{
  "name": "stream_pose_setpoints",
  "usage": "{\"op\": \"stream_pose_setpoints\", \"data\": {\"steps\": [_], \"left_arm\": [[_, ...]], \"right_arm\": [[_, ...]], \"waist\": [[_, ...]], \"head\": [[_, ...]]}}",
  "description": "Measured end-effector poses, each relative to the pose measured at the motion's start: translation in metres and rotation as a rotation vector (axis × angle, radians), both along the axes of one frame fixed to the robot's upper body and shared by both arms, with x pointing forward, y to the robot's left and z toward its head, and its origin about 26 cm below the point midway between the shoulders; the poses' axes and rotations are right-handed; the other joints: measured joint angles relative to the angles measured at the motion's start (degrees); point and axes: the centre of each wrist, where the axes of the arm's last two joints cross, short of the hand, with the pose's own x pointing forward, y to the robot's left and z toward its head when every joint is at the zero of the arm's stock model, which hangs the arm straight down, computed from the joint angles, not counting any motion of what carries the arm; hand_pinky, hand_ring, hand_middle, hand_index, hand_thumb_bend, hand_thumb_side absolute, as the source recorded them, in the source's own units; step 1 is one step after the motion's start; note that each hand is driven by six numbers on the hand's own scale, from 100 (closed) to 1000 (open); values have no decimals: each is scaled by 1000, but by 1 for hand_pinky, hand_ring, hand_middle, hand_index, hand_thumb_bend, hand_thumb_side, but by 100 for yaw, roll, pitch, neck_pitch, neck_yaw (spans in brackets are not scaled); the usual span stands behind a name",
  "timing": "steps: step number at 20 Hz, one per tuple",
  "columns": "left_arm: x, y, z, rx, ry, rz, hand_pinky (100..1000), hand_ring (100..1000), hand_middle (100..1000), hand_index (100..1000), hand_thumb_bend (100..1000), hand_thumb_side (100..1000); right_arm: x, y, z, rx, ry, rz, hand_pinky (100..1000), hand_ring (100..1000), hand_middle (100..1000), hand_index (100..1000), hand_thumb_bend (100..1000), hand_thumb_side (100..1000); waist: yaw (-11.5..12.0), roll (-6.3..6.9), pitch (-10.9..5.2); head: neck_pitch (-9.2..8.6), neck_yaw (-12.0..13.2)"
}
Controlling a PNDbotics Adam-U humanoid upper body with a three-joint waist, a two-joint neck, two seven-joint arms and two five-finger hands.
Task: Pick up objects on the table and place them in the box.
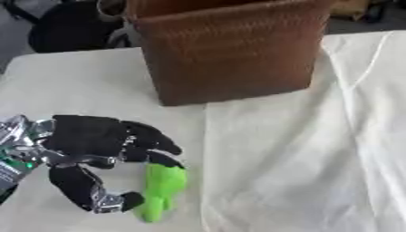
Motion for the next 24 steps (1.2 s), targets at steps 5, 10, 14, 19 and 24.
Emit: {"op": "stream_pose_setpoints", "data": {"steps": [5,10,14,19,24], "left_arm": [[-2,-5,-10,-32,18,13,1000,1000,1000,1000,117,1000],[-4,-6,-18,-83,16,76,1000,1000,1000,1000,100,1000],[-5,-9,-25,-115,19,98,1000,1000,1000,1000,100,1000],[-6,-12,-28,-141,19,114,1000,1000,1000,1000,100,1000],[-8,-12,-34,-148,32,146,1000,1000,1000,1000,193,1000]], "right_arm": [[0,0,0,-1,3,6,690,607,737,697,100,1000],[1,2,2,-1,0,18,690,607,737,697,100,1000],[2,3,2,-1,3,27,690,607,738,697,100,1000],[2,3,2,-2,6,33,690,607,738,697,100,1000],[2,5,3,-3,5,42,690,607,738,697,100,1000]], "waist": [[34,-18,13],[45,-31,32],[45,-33,40],[30,-33,66],[37,-35,69]], "head": [[-30,-53],[-51,-70],[-75,-70],[-100,-71],[-119,-82]]}}
